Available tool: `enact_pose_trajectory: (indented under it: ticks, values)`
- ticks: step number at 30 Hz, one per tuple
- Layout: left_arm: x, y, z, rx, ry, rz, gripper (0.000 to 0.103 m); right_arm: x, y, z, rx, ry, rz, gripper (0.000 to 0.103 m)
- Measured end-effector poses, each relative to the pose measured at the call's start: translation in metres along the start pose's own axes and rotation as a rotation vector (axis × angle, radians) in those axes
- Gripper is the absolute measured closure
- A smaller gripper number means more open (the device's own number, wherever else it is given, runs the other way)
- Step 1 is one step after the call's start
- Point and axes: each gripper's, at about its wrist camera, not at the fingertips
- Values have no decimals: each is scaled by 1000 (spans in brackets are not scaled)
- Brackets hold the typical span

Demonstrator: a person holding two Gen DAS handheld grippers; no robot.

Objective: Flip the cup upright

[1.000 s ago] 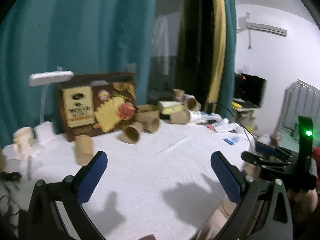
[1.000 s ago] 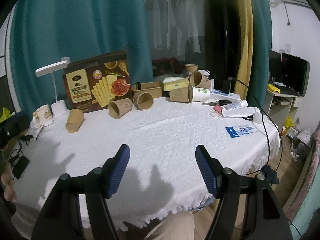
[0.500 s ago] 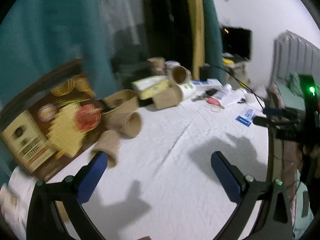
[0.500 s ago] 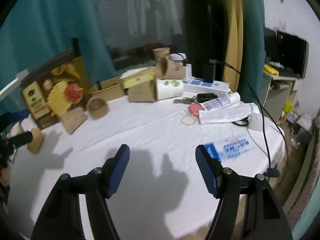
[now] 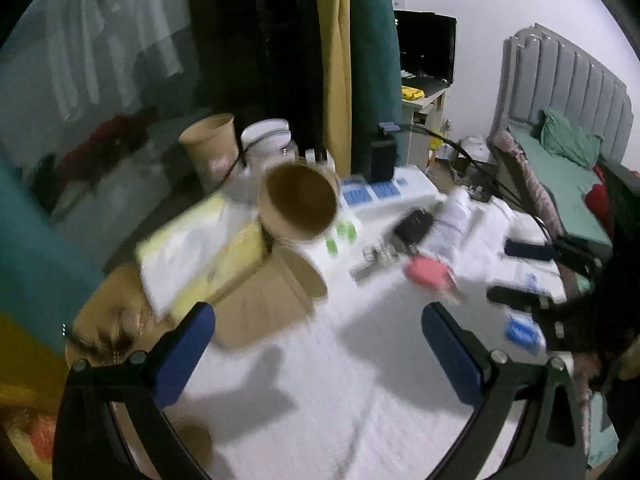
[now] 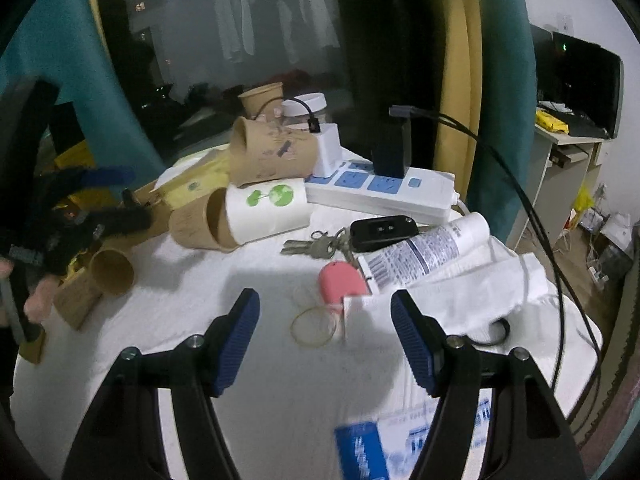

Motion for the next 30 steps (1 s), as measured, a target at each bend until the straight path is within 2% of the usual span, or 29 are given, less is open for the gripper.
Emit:
enact_pose_trajectory:
  ticks: [3,6,10,13,15,16,17,19,20,24,30]
  values:
    - [0,-32,-27,-13,13,-13,0,-3,-2,-9,-2,-9,-6,37]
    - [-3,-62,-54,-27,-30,-56,0,-6,-2,-13,0,-17,-16,37]
    - [-10,-80,-80,-14,-46,-118,0,-8,-1,-12,-5,-27,-20,37]
    - [-19,-81,-107,43,-124,-171,0,-8,1,-11,-1,-37,-26,37]
    - [-25,-77,-116,55,-239,-211,0,-6,3,-10,10,-46,-20,37]
    - [-29,-73,-116,56,-250,-245,2,-5,4,-10,24,-57,-19,37]
    - [-33,-71,-117,61,-248,-264,6,-3,6,-10,43,-70,-19,37]
    - [-37,-68,-123,109,-260,-286,30,3,10,-7,61,-85,-23,37]
    - [-37,-67,-124,126,-264,-280,30,7,12,-3,62,-82,-16,37]
    - [-41,-63,-101,108,-276,-258,31,20,21,27,34,-70,8,37]
    - [-68,-51,-14,18,-227,-261,31,29,41,83,-25,-36,-4,37]
Point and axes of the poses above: each gripper's, at about its wrist camera, not at the fingertips, and z roughly against the way its jaws point, x to its left, y to its underside, and after that the axes turned 1 degree about -y, right-handed
